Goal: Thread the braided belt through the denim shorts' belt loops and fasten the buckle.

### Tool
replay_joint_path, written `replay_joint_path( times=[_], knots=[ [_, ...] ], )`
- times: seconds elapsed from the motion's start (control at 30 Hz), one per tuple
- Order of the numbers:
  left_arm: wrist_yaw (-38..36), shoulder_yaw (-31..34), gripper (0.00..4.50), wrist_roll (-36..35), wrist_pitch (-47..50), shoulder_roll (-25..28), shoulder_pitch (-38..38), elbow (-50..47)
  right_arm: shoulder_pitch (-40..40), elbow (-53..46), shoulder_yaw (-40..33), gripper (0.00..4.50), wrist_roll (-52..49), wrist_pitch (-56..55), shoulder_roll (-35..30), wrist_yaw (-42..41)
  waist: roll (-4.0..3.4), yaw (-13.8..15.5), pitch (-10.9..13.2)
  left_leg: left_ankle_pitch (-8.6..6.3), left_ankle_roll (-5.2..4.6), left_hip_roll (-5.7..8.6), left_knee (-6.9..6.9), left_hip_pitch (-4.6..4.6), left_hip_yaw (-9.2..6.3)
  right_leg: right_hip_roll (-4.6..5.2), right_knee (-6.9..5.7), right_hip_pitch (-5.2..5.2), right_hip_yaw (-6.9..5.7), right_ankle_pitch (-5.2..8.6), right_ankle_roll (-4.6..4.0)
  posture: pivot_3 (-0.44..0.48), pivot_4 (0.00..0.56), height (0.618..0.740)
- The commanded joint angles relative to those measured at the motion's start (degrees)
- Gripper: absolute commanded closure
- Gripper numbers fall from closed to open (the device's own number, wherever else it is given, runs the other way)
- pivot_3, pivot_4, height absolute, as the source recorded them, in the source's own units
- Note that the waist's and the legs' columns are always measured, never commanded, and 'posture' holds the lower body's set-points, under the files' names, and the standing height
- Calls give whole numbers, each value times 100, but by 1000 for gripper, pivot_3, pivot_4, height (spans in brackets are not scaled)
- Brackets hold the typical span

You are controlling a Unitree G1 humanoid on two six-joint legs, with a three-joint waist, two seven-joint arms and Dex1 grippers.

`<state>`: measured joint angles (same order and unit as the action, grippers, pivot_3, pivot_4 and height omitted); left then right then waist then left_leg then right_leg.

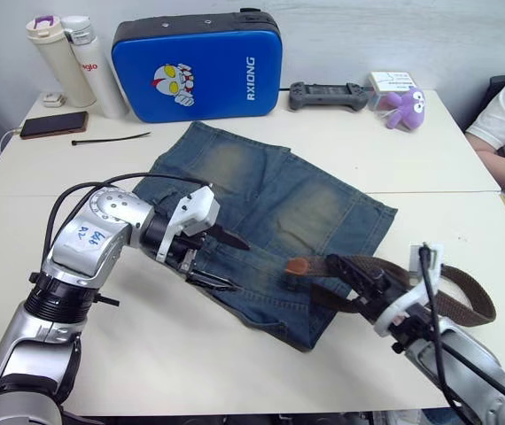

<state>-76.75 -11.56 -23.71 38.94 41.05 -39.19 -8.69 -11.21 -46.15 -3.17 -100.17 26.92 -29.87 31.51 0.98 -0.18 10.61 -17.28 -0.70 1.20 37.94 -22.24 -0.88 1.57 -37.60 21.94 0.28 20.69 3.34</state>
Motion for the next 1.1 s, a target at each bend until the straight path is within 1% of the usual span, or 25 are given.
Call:
replay_joint_path(
  times=[0.03,0.2,0.43,0.63,0.73,0.9,1.1],
  knots=[
    [152,240,64,20,-201,135,-21,-115,23,-61,20,4500,101,-146,50,266,0,-2,0,0,0,0,0,0,0,0,0,0,1,0,0,0,150,740],
    [272,331,64,28,-323,225,-48,18,40,-18,-85,4500,131,-219,36,425,0,-12,0,-1,-1,0,0,1,1,-1,-3,2,1,0,0,0,150,740],
    [240,379,64,-116,-305,385,148,-131,-1,7,-283,4500,15,-204,-78,485,0,-6,0,-1,-2,0,0,0,1,0,-6,3,1,1,-1,0,150,740],
    [250,365,64,-129,-331,387,109,-57,-73,-24,-364,4500,-28,-212,-110,511,0,-6,0,-3,-5,0,0,-1,2,0,-5,3,2,1,-1,0,150,740],
    [240,337,64,-126,-353,373,98,-47,-226,-51,-275,4500,57,-159,-93,484,0,-6,0,-3,-5,0,0,0,2,0,-5,3,1,1,-1,0,150,740],
    [184,333,64,-146,-358,390,111,-26,-363,-88,-357,4500,-1,-155,-171,460,0,-8,0,-3,-5,0,0,0,2,0,-6,3,2,1,-1,0,150,740],
    [246,310,64,-146,-309,302,61,-27,-267,102,5,4500,187,-33,-34,287,0,-9,0,-3,-5,0,0,1,2,-1,-8,3,2,1,-2,0,150,740]
  ],
)
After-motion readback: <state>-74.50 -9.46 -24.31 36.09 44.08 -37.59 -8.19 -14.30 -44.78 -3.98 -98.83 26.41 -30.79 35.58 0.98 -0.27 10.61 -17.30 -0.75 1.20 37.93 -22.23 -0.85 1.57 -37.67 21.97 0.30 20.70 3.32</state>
